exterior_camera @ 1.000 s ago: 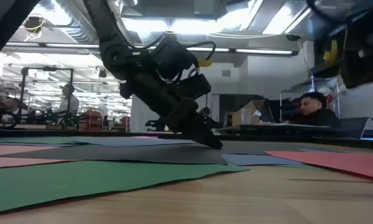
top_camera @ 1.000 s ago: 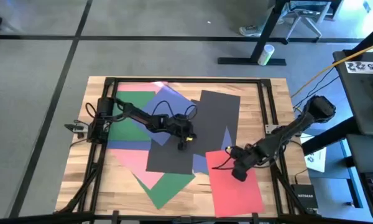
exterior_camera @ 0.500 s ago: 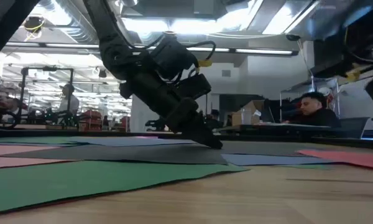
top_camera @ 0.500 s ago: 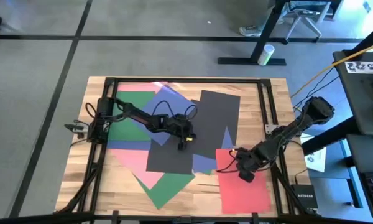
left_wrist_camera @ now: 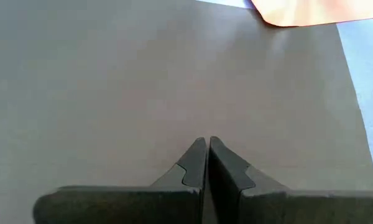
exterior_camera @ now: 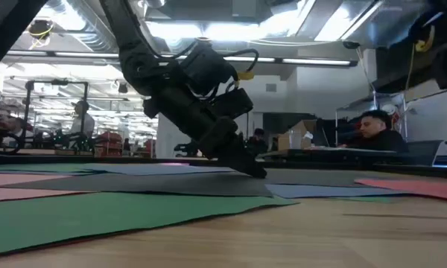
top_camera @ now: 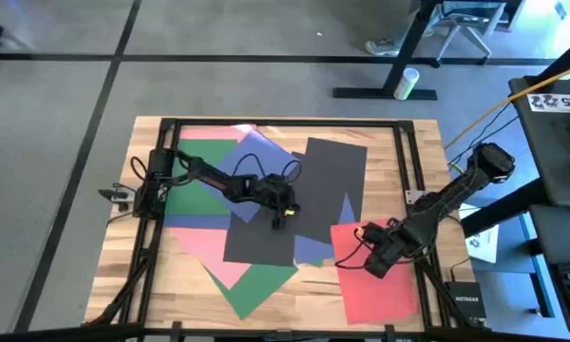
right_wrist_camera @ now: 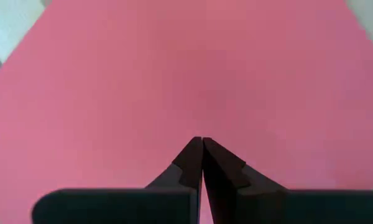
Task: Organize paper
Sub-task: Move the red paper to the bottom right of the table
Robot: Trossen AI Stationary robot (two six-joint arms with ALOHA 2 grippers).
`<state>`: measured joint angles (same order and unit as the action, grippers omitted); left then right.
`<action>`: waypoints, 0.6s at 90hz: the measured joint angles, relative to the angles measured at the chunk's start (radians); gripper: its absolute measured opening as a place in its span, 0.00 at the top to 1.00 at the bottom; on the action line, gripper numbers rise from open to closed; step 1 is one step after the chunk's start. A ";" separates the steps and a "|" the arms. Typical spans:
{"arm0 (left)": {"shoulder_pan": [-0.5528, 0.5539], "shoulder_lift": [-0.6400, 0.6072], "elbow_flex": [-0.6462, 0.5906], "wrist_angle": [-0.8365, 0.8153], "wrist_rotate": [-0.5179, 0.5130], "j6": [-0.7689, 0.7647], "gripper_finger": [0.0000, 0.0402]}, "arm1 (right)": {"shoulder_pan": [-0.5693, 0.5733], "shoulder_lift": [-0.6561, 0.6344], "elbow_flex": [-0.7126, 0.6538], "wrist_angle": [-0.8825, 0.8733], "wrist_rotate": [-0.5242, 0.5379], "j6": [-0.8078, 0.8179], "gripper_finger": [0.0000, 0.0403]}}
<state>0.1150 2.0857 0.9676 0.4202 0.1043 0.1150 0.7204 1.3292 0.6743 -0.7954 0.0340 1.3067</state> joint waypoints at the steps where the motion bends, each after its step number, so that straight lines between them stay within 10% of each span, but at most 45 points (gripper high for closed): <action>1: 0.000 0.000 0.000 0.000 0.000 0.000 1.00 | 0.000 0.001 -0.002 0.001 0.000 0.000 1.00; 54: 0.001 0.000 0.000 0.000 0.000 0.000 1.00 | 0.081 0.017 -0.066 0.048 -0.257 0.117 1.00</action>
<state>0.1158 2.0857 0.9676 0.4202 0.1047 0.1147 0.8014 1.3464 0.6079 -0.7476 -0.2234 1.4239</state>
